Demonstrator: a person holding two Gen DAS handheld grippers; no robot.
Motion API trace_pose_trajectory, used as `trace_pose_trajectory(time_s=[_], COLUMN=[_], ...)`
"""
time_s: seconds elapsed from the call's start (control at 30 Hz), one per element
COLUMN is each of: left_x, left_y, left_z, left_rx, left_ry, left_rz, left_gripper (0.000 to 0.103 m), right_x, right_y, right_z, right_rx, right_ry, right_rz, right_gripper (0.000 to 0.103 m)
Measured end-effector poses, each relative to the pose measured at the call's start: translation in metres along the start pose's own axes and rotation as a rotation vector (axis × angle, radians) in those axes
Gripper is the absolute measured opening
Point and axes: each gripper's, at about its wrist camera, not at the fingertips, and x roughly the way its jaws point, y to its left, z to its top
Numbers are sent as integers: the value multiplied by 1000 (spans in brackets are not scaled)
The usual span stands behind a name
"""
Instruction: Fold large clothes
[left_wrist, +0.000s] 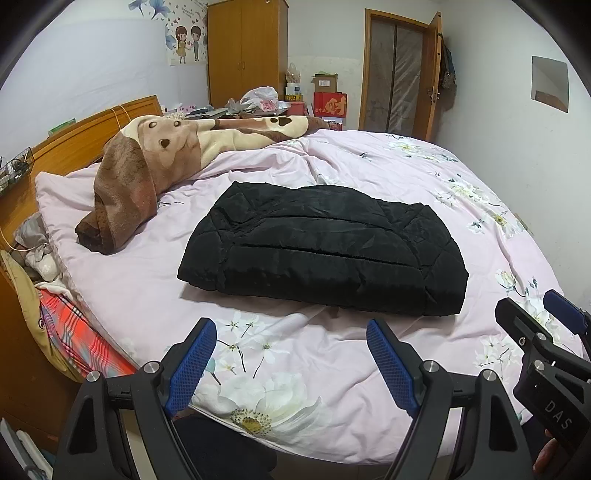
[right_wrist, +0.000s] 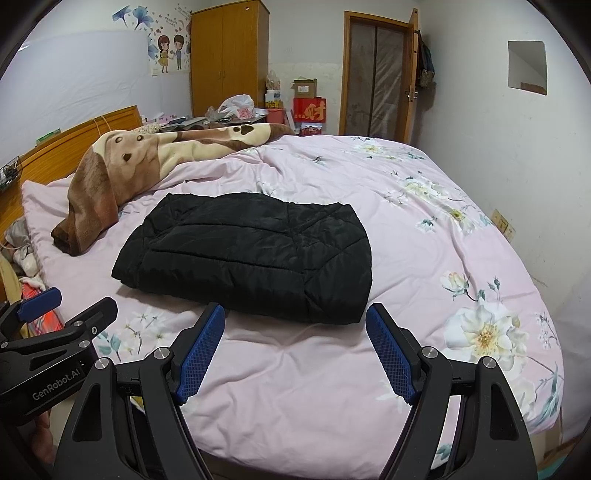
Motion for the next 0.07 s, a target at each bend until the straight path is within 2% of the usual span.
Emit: trace_pose_trajectory(time_s=[0.07], left_x=[0], left_y=[0], left_z=[0], left_rx=[0], left_ry=[0], left_rz=[0], left_gripper=[83], right_x=[0], right_y=[-1], right_z=[-1], right_rx=[-2], right_ry=[0], right_rz=[0], right_gripper=[79])
